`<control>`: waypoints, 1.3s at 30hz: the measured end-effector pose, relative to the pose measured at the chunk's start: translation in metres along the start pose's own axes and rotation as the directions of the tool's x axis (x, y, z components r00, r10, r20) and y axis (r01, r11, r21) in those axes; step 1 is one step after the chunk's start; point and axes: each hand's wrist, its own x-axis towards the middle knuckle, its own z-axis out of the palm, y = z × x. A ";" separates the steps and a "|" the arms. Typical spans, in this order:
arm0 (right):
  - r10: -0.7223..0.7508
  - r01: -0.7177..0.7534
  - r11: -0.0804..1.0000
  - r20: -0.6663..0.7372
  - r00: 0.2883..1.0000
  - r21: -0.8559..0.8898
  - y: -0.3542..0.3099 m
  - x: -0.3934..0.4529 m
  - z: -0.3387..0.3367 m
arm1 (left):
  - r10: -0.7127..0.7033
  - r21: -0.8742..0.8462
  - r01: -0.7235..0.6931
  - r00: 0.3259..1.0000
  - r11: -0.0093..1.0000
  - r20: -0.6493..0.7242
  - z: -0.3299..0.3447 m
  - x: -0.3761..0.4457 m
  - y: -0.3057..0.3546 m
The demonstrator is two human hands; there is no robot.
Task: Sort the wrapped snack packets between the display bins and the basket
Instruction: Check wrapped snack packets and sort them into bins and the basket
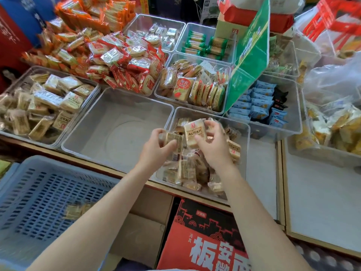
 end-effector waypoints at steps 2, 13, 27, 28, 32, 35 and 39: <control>-0.031 0.042 0.958 0.043 0.999 -0.283 0.004 0.027 0.006 | 0.072 0.384 -0.071 0.997 0.921 0.012 0.003 0.013 -0.013; -0.066 0.231 0.561 0.235 0.970 -0.795 0.046 0.037 0.052 | 0.228 0.496 -0.274 0.962 0.824 0.152 0.018 0.017 -0.083; -0.049 0.227 0.501 0.235 0.971 -0.835 0.039 0.032 0.050 | 0.280 0.635 -0.405 0.914 0.657 0.294 0.007 0.001 -0.075; -0.054 0.230 0.491 0.234 0.971 -0.840 0.038 0.023 0.047 | 0.254 0.667 -0.413 0.910 0.620 0.328 0.005 -0.005 -0.073; -0.070 0.229 0.489 0.224 0.972 -0.842 0.035 -0.014 0.037 | 0.204 0.699 -0.387 0.920 0.601 0.334 0.002 -0.021 -0.058; -0.130 0.221 0.568 0.179 0.975 -0.793 0.028 -0.035 0.029 | 0.294 0.695 -0.368 0.928 0.617 0.231 -0.002 -0.040 -0.048; -0.241 0.283 0.649 0.162 0.957 -0.706 0.030 -0.083 0.037 | 0.334 0.685 -0.317 0.936 0.656 0.113 -0.030 -0.099 -0.063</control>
